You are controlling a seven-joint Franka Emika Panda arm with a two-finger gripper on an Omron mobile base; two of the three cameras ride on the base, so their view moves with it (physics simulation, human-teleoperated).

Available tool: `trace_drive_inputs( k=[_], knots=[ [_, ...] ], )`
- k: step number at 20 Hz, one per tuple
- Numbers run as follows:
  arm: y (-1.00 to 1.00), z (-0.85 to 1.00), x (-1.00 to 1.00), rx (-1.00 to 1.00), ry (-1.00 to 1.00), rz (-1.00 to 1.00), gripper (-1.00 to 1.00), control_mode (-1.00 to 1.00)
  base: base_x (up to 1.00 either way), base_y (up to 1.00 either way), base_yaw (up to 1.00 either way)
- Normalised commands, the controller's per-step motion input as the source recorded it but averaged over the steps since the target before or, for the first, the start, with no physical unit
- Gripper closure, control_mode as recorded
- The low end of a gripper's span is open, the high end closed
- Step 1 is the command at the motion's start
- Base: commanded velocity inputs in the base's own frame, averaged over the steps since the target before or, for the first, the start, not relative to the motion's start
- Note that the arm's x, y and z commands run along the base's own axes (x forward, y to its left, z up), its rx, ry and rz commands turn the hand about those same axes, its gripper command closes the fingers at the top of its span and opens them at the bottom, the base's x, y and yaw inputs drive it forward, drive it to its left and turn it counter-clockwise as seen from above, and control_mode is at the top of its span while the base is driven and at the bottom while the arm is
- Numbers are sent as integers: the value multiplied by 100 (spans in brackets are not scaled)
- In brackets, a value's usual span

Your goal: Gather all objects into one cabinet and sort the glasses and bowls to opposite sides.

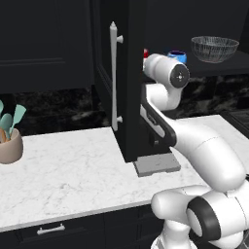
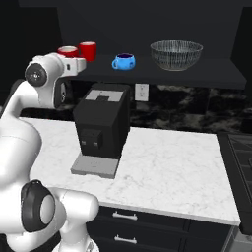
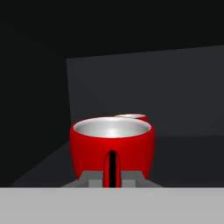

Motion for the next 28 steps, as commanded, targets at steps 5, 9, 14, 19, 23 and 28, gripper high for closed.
trace_drive_inputs(
  k=[5,9,14,19,23,28],
  knots=[
    [0,0,21,0,14,0,100,-100,0,0,0],
    [0,-2,26,-2,9,0,100,-100,0,0,0],
    [9,-18,29,-1,-5,0,100,-100,0,0,0],
    [5,-27,29,0,-10,0,100,-100,0,0,0],
    [3,-16,26,0,-7,0,100,-100,0,0,0],
    [0,0,7,0,3,0,100,-100,0,0,0]
  ],
)
